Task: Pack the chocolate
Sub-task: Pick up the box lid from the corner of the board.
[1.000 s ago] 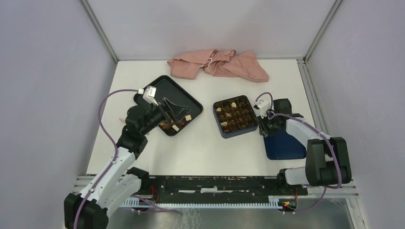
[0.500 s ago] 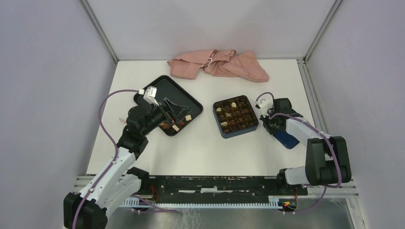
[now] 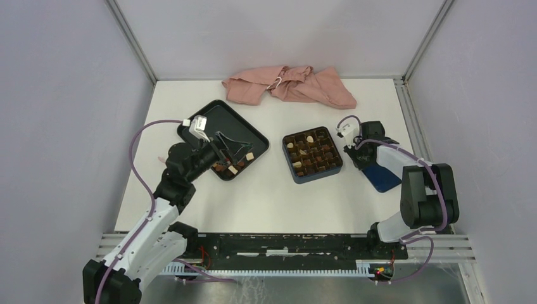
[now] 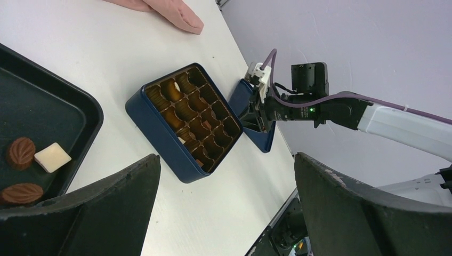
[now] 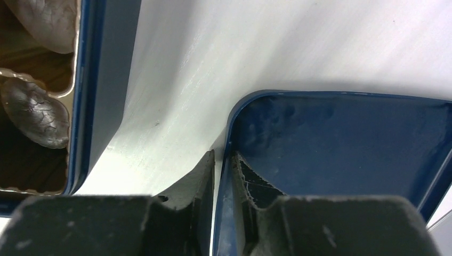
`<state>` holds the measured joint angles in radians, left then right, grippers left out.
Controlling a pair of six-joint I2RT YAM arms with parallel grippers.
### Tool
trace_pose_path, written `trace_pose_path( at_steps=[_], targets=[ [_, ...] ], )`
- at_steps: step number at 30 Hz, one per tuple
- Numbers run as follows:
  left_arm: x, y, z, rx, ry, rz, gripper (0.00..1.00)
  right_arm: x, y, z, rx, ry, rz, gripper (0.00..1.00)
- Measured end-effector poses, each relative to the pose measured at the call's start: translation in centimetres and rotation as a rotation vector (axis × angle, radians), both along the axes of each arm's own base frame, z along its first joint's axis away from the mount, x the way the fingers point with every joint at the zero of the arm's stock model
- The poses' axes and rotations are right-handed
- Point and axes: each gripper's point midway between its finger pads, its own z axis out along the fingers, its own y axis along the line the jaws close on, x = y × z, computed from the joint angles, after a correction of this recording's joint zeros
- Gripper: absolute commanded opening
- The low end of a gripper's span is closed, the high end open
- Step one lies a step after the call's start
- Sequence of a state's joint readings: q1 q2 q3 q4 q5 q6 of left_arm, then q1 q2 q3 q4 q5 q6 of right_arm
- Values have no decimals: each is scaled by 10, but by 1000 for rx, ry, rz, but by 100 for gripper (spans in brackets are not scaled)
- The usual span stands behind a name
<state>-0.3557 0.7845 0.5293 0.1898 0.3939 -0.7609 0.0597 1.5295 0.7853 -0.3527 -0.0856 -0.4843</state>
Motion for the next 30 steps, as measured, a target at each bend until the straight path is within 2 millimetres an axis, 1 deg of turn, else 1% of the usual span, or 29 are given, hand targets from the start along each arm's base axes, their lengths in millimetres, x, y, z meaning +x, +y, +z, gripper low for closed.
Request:
trace_pose_path(
  at_steps=[3, 5, 8, 12, 16, 18, 20, 23, 27, 30],
  targets=[
    [-1, 0, 2, -4, -9, 0, 100, 0, -1, 0, -5, -2, 6, 24],
    [-1, 0, 2, -7, -12, -3, 100, 1, -1, 0, -7, -2, 10, 21],
    [1, -2, 2, -17, -11, -9, 100, 1, -2, 0, -12, -2, 10, 11],
    [-1, -6, 3, -23, -23, -34, 100, 1, -5, 0, -19, -2, 3, 0],
    [-9, -14, 6, -35, -53, -76, 100, 1, -12, 2, -10, -6, -19, 0],
    [-14, -20, 7, -39, -66, -102, 100, -1, -16, 7, 9, -13, -30, 0],
    [-20, -27, 9, -38, -91, -133, 100, -1, -19, 17, 28, -36, -38, 0],
    [-32, -41, 15, -25, -161, -187, 100, 1, -21, 41, 53, -97, -37, 0],
    [-49, -62, 22, 25, -296, -261, 100, 16, -10, 88, 109, -216, 7, 0],
    [-57, -75, 21, 93, -388, -316, 100, 30, 4, 127, 173, -300, 60, 0]
  ],
)
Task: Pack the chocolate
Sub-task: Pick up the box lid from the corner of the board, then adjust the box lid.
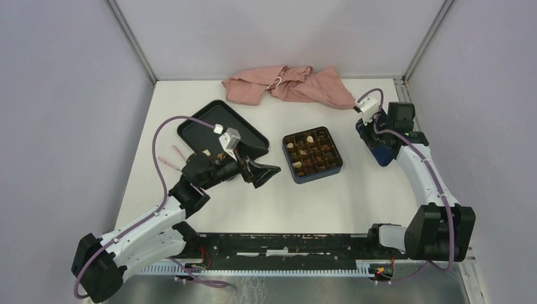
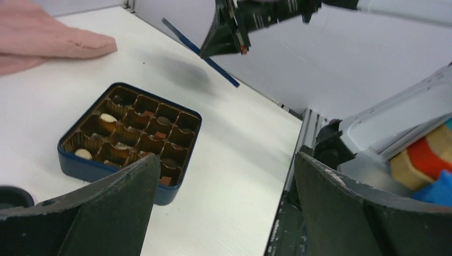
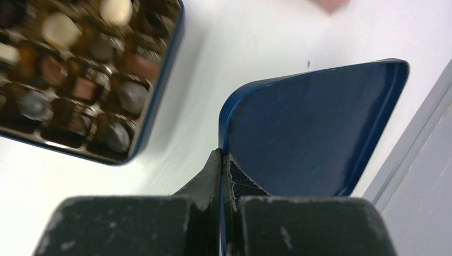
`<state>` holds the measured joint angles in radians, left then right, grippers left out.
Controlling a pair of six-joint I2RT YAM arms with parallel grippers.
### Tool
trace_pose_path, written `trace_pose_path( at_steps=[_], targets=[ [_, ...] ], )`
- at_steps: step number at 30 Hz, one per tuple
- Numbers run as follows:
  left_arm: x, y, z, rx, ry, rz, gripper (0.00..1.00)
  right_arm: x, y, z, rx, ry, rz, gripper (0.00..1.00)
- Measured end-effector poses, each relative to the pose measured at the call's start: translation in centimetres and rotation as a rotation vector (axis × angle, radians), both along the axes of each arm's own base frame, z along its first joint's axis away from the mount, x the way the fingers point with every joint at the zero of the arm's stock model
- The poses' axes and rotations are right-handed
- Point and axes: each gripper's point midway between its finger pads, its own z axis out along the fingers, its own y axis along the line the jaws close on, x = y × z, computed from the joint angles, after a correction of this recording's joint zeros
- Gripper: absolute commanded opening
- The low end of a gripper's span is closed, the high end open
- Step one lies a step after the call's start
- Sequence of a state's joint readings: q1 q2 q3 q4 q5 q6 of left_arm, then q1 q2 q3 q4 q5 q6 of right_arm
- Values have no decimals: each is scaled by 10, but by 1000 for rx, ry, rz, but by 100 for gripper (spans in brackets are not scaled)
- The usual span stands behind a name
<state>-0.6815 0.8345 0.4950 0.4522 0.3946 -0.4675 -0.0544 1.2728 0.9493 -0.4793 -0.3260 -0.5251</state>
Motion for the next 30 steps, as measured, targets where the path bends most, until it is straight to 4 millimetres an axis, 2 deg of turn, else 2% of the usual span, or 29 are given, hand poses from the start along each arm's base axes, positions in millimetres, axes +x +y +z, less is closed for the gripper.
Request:
trace_pose_path(
  at_steps=[4, 9, 15, 21, 25, 30],
  targets=[
    [-1, -15, 1, 109, -166, -43, 100, 12, 23, 46, 96, -96, 95, 0],
    [3, -25, 11, 230, -358, -66, 100, 10, 52, 77, 212, -144, 223, 0],
    [9, -31, 10, 374, -567, -91, 100, -10, 89, 95, 306, -130, 398, 0],
    [11, -36, 3, 479, -708, -117, 100, -38, 135, 110, 302, -130, 629, 0],
    [15, -37, 8, 518, -796, -117, 100, -63, 164, 116, 295, -123, 782, 0],
    [20, -37, 25, 545, -894, -98, 99, -91, 197, 120, 294, -102, 950, 0]
  ],
)
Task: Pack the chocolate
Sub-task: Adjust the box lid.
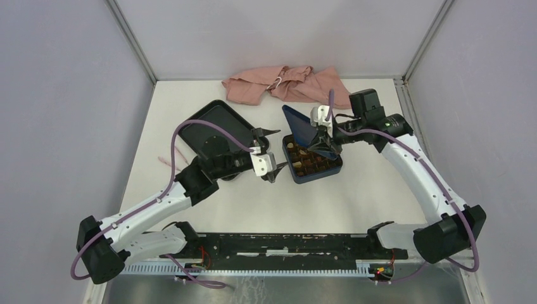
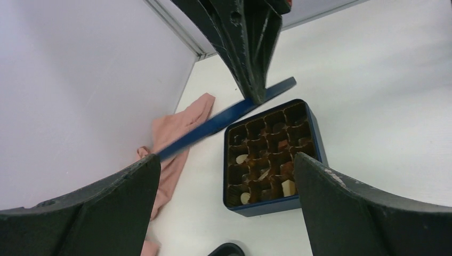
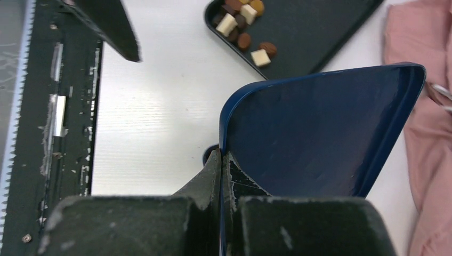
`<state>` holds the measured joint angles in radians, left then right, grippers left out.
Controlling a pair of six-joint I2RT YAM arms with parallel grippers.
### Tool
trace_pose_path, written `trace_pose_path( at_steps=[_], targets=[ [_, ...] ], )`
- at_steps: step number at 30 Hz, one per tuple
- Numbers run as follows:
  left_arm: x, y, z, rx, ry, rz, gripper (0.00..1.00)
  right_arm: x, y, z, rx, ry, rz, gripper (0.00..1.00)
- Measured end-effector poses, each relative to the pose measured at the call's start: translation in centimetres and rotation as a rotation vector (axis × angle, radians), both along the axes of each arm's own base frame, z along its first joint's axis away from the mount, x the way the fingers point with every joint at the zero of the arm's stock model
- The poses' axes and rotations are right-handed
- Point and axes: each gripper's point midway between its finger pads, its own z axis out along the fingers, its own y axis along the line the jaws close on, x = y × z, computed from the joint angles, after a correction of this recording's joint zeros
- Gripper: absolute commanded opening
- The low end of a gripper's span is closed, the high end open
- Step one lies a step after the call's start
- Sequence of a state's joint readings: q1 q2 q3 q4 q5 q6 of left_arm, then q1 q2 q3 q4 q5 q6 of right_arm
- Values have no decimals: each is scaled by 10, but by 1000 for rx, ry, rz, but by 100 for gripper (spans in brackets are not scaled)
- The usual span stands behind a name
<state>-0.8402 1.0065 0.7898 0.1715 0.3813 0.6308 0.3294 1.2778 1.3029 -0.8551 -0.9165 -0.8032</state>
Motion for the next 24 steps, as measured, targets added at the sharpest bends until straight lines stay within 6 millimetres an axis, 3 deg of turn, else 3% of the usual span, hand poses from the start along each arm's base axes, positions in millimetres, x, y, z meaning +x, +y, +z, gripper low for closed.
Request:
trace_pose_path(
  at_steps=[5, 15, 20, 24],
  targets=[
    [4, 1, 3, 32, -58, 7, 93, -22, 25, 0, -8, 20, 131, 0],
    [9, 5, -15, 191, -92, 9, 81, -52, 57, 5, -4, 31, 295, 0],
    [16, 11, -30, 297, -88, 30, 70, -64, 63, 3, -12, 40, 341, 0],
    [18, 15, -34, 353, -88, 33, 53, -69, 66, 0, -16, 54, 365, 0]
  ],
)
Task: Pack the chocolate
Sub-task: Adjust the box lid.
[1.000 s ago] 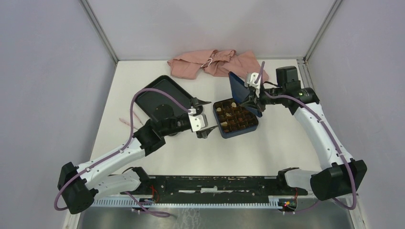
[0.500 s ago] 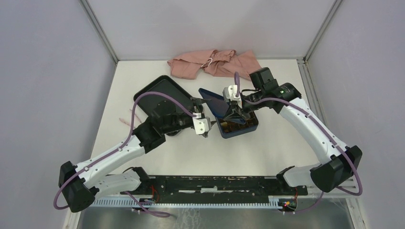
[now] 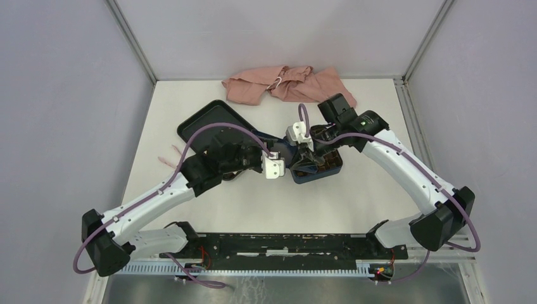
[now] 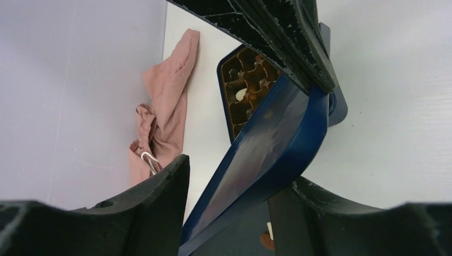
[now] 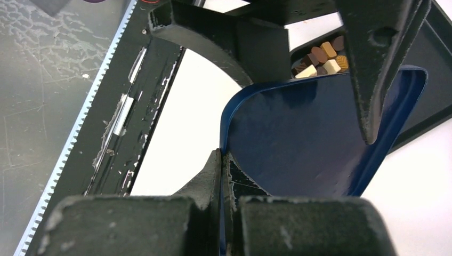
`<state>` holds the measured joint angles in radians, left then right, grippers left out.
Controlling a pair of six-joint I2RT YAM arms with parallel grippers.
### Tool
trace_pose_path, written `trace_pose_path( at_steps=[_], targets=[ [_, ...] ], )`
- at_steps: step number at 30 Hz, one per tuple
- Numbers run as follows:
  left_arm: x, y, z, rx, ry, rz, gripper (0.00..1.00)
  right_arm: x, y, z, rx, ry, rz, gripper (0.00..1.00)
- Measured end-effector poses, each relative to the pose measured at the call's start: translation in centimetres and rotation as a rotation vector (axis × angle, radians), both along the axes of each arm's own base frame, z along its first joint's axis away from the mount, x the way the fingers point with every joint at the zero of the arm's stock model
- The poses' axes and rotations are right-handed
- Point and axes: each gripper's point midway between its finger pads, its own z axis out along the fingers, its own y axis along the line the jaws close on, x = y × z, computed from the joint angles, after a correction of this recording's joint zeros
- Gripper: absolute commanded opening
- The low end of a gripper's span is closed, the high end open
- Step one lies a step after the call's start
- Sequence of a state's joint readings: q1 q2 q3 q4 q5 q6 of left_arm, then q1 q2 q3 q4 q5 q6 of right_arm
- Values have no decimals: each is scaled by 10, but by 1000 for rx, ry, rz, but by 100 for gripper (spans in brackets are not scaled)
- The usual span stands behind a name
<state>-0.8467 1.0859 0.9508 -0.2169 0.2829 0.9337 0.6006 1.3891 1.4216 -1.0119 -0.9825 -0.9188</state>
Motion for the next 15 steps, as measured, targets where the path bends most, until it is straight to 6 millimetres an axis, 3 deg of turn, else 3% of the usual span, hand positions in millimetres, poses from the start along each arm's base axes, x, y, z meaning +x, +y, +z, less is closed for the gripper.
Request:
trace_pose_path(
  at_steps=[7, 13, 15],
  targets=[
    [-4, 4, -12, 75, 15, -23, 37, 0, 2, -1, -2, 7, 23, 0],
    [-15, 8, -28, 140, 49, -69, 5, 1, 2, -1, -3, 16, 30, 0],
    [-19, 9, -31, 152, 56, -84, 2, 0, 2, -2, -5, 26, 34, 0]
  ],
)
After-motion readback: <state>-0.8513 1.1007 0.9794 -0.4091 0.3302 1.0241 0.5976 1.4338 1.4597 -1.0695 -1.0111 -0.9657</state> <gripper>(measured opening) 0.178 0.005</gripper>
